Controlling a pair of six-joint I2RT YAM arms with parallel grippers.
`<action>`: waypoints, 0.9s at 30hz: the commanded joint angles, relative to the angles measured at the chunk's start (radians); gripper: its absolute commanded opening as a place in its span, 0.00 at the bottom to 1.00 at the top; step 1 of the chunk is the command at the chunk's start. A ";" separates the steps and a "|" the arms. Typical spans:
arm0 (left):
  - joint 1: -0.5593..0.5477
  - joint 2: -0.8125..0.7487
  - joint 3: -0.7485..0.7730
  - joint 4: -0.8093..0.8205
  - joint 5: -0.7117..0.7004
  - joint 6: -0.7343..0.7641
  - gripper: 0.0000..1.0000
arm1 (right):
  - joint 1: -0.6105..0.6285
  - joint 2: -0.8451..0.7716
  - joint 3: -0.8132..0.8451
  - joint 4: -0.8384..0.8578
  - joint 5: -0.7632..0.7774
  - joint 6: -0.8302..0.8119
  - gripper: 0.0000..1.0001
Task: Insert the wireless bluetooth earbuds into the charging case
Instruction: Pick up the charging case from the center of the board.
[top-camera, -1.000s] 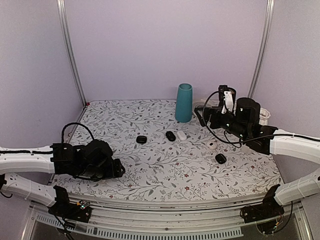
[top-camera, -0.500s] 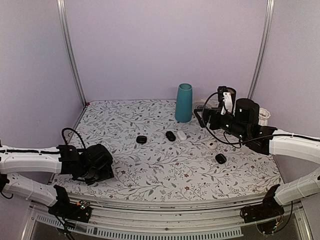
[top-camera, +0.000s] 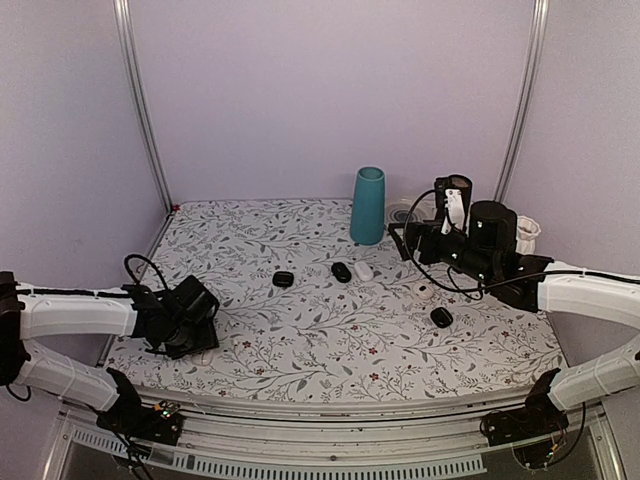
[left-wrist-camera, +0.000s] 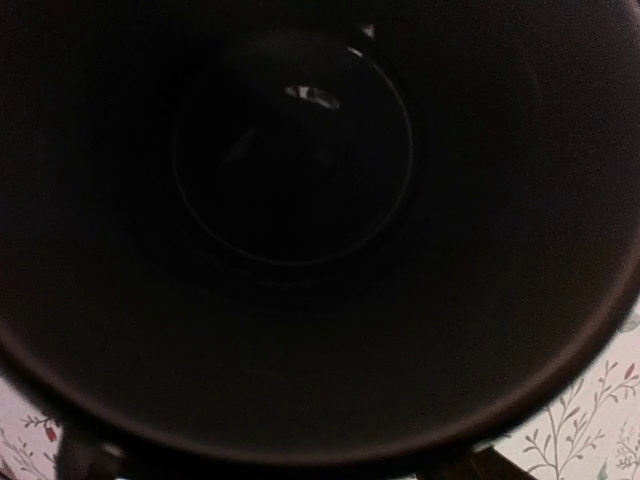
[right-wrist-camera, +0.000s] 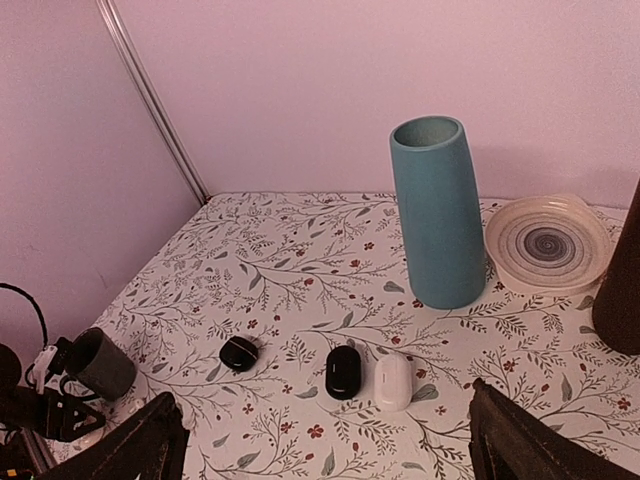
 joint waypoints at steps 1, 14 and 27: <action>0.012 0.037 -0.019 0.061 0.043 0.056 0.65 | -0.005 -0.030 -0.020 -0.003 0.018 0.006 0.99; -0.085 0.097 -0.037 0.049 0.050 -0.028 0.61 | -0.004 -0.053 -0.047 0.005 0.024 0.022 0.99; -0.176 0.206 0.015 0.072 0.062 -0.043 0.46 | -0.005 -0.077 -0.064 0.016 0.001 0.016 0.99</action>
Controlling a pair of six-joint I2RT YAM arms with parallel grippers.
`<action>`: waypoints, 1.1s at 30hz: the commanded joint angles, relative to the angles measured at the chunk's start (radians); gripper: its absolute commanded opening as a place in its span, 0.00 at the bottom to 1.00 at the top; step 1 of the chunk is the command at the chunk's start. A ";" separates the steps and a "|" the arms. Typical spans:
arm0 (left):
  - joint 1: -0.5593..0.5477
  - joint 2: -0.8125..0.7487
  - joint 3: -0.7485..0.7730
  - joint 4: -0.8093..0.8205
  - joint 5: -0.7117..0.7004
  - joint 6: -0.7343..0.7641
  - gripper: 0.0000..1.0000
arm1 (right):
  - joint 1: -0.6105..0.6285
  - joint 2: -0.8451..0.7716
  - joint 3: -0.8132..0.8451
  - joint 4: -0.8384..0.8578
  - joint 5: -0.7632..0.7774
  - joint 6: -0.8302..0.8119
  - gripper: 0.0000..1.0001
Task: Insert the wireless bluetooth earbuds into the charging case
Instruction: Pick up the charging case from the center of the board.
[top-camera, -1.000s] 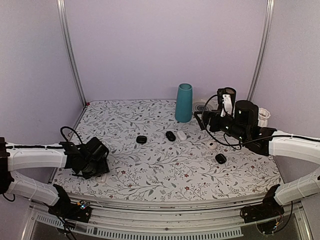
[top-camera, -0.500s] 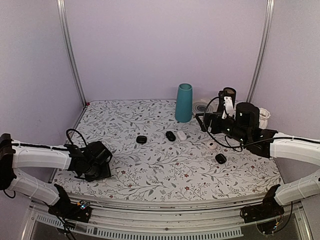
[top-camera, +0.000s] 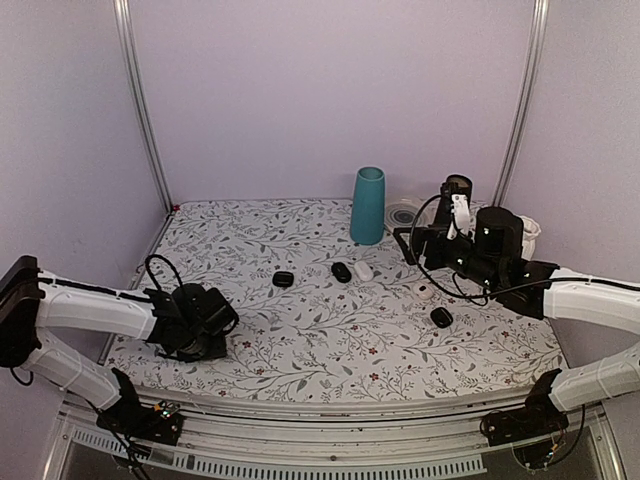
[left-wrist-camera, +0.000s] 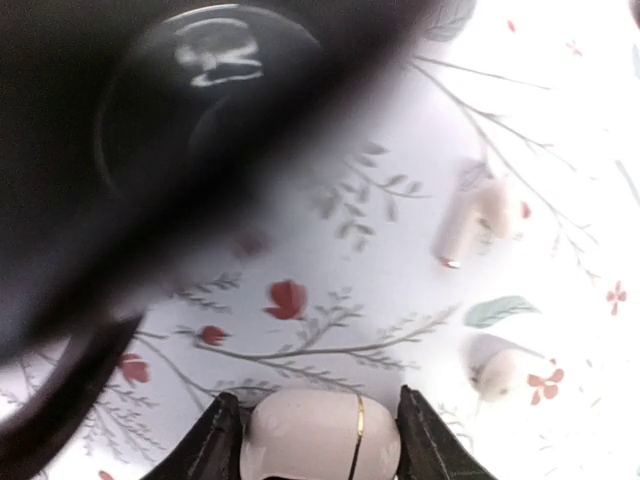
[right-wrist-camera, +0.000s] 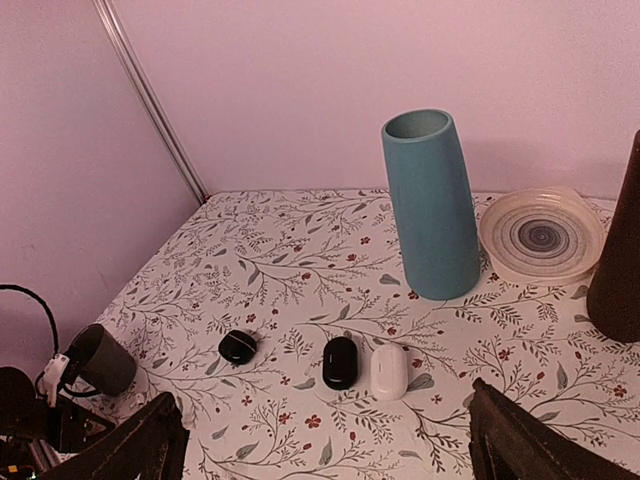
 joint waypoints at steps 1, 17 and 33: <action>-0.046 0.085 0.014 0.036 0.116 -0.016 0.45 | -0.004 -0.029 -0.019 0.018 -0.005 0.005 0.99; -0.059 0.287 0.321 0.188 0.212 0.234 0.31 | -0.005 -0.024 -0.043 0.028 -0.082 0.035 0.99; 0.001 0.376 0.611 0.579 0.441 -0.014 0.32 | 0.200 0.131 -0.161 0.418 0.080 0.090 0.94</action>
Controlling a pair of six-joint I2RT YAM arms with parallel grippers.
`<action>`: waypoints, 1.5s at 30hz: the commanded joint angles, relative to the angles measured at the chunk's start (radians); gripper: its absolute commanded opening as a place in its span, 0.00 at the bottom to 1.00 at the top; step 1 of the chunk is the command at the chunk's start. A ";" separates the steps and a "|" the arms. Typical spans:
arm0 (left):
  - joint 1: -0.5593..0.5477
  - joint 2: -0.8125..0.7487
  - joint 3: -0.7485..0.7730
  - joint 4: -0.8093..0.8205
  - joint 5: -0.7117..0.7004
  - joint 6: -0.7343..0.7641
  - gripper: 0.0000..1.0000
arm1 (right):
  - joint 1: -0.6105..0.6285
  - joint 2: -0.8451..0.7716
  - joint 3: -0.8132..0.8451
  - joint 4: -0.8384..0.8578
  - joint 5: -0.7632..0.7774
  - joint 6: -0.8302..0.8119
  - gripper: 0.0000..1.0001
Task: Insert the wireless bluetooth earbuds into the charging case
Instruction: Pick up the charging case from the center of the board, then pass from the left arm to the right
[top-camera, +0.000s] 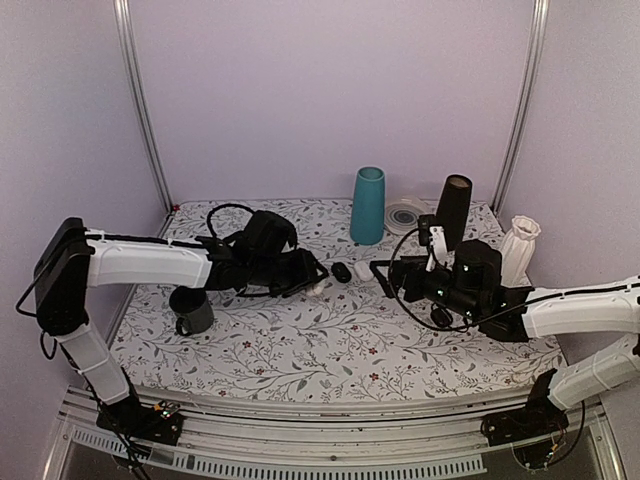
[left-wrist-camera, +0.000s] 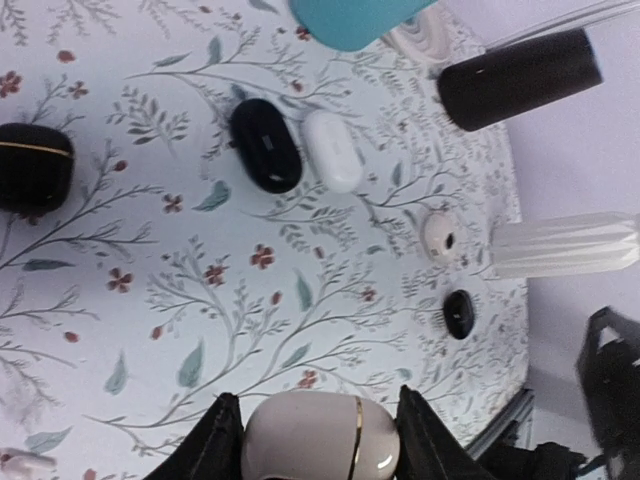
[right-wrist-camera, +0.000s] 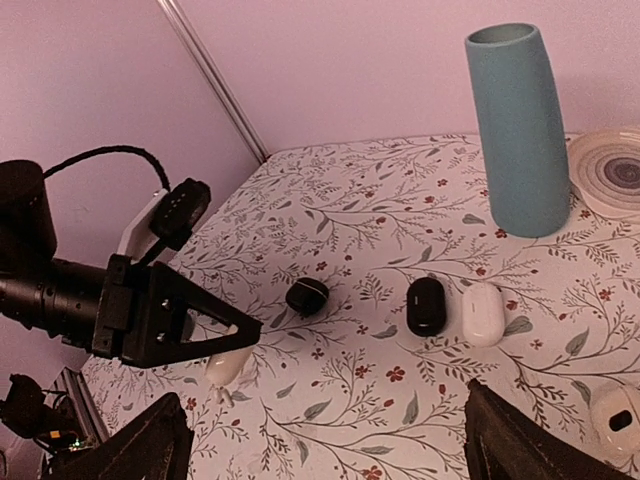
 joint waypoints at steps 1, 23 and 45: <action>0.007 0.013 0.063 0.179 0.083 -0.125 0.32 | 0.086 0.057 -0.031 0.241 0.125 -0.031 0.93; -0.002 0.015 0.132 0.436 0.098 -0.316 0.29 | 0.159 0.317 0.123 0.477 0.280 -0.087 0.86; -0.029 0.034 0.164 0.475 0.145 -0.316 0.28 | 0.176 0.442 0.237 0.604 0.495 -0.288 0.64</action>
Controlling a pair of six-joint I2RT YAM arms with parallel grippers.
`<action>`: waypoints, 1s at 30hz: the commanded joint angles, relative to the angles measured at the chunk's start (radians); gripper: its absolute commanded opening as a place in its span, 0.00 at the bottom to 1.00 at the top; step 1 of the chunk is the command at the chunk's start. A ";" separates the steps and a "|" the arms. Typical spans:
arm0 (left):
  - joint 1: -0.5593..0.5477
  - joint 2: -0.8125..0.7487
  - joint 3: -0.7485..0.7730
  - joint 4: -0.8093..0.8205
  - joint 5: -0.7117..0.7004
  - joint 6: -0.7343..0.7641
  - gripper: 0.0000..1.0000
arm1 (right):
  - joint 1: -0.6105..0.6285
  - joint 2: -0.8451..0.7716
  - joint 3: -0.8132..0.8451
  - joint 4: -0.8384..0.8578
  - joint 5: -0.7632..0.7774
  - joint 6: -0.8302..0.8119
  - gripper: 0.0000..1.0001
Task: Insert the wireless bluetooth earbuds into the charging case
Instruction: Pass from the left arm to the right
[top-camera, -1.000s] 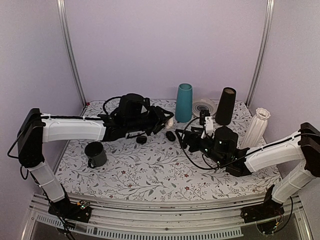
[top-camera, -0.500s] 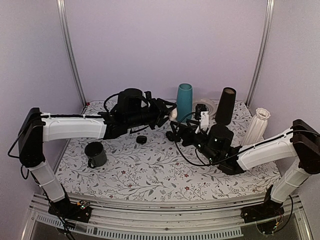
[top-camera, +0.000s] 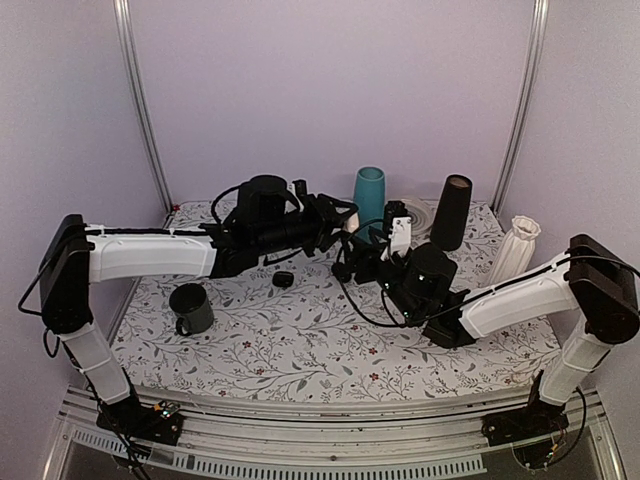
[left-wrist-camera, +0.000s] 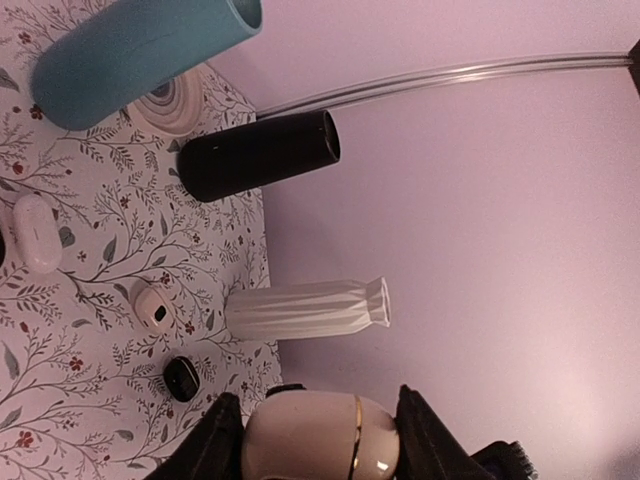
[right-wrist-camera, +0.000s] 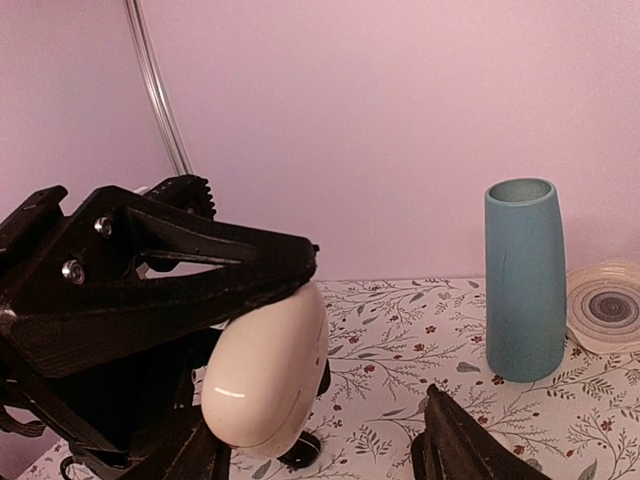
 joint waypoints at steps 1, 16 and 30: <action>-0.015 0.003 0.032 0.030 0.029 0.004 0.28 | -0.004 0.036 0.043 0.075 0.083 -0.080 0.63; -0.017 0.004 0.040 0.039 0.049 -0.003 0.30 | -0.004 0.065 0.082 0.149 0.131 -0.250 0.21; 0.037 -0.065 -0.056 0.076 0.115 0.095 0.81 | -0.124 -0.191 -0.009 -0.084 -0.216 -0.149 0.03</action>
